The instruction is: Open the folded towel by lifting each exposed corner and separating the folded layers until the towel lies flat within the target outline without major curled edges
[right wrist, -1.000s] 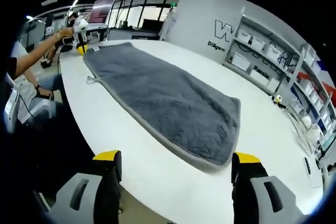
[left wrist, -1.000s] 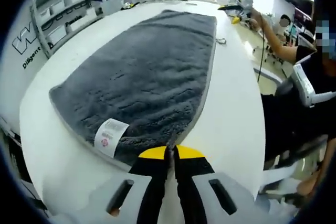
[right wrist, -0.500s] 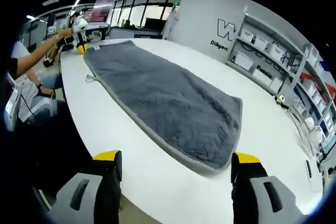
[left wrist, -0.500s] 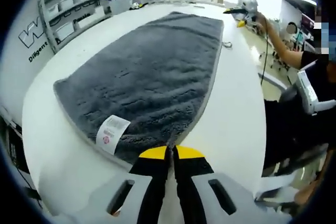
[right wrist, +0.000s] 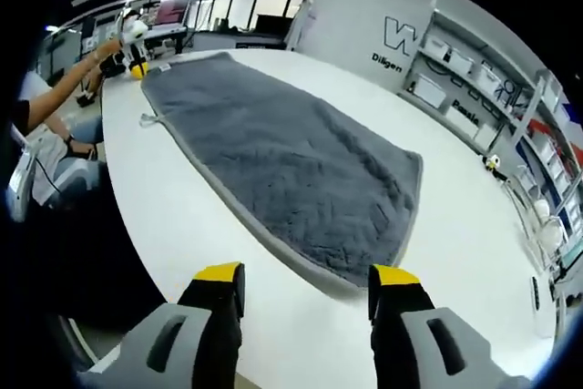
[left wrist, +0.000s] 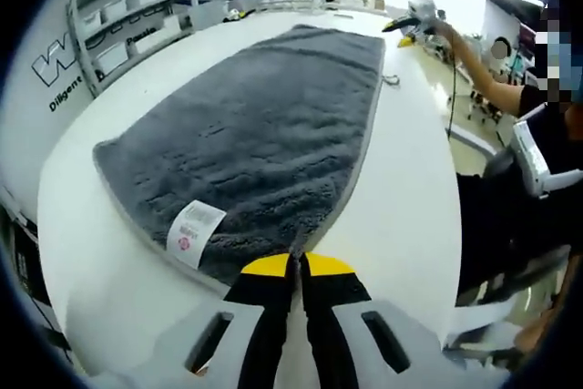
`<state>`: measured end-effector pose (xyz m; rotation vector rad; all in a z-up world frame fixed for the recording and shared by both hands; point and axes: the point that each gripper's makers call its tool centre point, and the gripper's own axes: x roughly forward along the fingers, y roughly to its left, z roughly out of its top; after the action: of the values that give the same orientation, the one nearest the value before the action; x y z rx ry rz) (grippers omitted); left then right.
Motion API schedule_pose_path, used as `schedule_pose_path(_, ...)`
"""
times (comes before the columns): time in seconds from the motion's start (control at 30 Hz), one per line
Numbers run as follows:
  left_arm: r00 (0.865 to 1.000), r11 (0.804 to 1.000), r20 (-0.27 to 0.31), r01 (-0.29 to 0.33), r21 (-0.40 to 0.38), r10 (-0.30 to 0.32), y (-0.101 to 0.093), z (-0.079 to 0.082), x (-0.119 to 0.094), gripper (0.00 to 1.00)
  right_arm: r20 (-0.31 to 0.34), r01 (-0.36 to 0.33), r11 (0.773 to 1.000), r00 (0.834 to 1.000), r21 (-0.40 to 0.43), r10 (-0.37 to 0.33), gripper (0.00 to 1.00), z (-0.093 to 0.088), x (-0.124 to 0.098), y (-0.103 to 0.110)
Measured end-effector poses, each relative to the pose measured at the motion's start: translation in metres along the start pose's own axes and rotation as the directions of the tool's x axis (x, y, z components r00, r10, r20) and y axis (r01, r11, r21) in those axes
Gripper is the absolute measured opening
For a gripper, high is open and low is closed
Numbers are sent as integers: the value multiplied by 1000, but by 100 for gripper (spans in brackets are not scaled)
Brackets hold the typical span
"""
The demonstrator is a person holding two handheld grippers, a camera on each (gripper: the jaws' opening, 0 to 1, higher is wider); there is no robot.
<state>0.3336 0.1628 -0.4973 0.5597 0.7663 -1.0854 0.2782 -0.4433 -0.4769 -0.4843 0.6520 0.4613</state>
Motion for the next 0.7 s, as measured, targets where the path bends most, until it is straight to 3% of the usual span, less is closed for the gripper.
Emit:
schedule_pose_path(0.1, 1000, 1000, 8, -1, -2, 1, -1, 0, 0, 4, -15, 19, 1000, 1000, -8, -19, 35, -5, 2, -8)
schedule_pose_path(0.27, 999, 999, 32, 7, -39, -6, 1, 1, 0, 4, -74, -8, 1000, 997, -29, 6, 32, -19, 11, -9)
schedule_pose_path(0.3, 999, 999, 37, 7, -43, -6, 1, 1, 0, 4, -36, 1, 1000, 999, -4, -2, 29, -13, 11, -11)
schedule_pose_path(0.43, 999, 998, 52, 10, -56, -7, 0, 1, 0, 4, -34, 0, 1000, 999, -11, 0, 25, -13, 17, -17)
schedule_pose_path(0.7, 994, 999, 99, -38, -28, 40, 1, 4, 3, 3, -14, -49, 999, 999, -6, 49, 4, -9, 24, -4)
